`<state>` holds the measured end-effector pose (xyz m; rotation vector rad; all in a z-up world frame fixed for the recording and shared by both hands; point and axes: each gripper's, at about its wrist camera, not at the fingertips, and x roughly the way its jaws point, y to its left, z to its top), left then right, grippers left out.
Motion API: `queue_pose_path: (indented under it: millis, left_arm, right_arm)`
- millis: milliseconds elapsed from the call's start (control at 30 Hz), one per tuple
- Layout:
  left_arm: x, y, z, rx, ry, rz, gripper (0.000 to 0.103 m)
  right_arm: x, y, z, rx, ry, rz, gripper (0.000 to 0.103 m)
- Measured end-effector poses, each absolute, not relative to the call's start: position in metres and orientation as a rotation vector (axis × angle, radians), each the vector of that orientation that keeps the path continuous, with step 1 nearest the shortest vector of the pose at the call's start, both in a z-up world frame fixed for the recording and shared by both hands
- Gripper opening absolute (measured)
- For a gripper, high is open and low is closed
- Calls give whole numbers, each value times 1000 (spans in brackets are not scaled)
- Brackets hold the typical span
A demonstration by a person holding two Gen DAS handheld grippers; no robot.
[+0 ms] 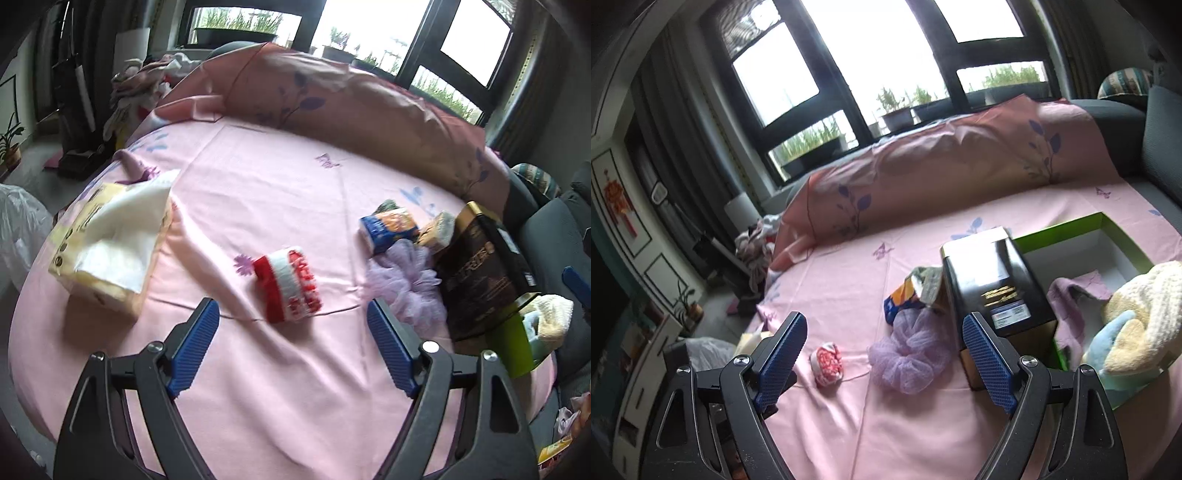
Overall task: Organize soft objects
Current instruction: 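Withdraw the right gripper toward the lilac mesh bath puff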
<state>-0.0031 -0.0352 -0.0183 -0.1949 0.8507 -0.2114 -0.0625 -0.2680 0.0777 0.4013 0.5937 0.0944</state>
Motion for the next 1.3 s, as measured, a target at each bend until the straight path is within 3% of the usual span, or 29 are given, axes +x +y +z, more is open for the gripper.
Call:
queue_pose_path:
  millis: [267, 467, 633, 900, 1300]
  left_arm:
    - [2, -10, -35, -216, 884, -164, 81]
    - [5, -3, -39, -230, 913, -171, 81]
    - [6, 4, -39, -257, 924, -165, 78]
    - [6, 7, -40, -275, 939, -179, 77]
    - [10, 22, -39, -286, 930, -117, 75]
  right_arm:
    - [-10, -205, 24, 278, 774, 72, 84]
    - [17, -202, -19, 273, 881, -47, 68]
    - [29, -200, -43, 257, 947, -63, 68]
    - [36, -194, -58, 252, 985, -26, 19]
    - [11, -130, -42, 291, 1112, 457, 18]
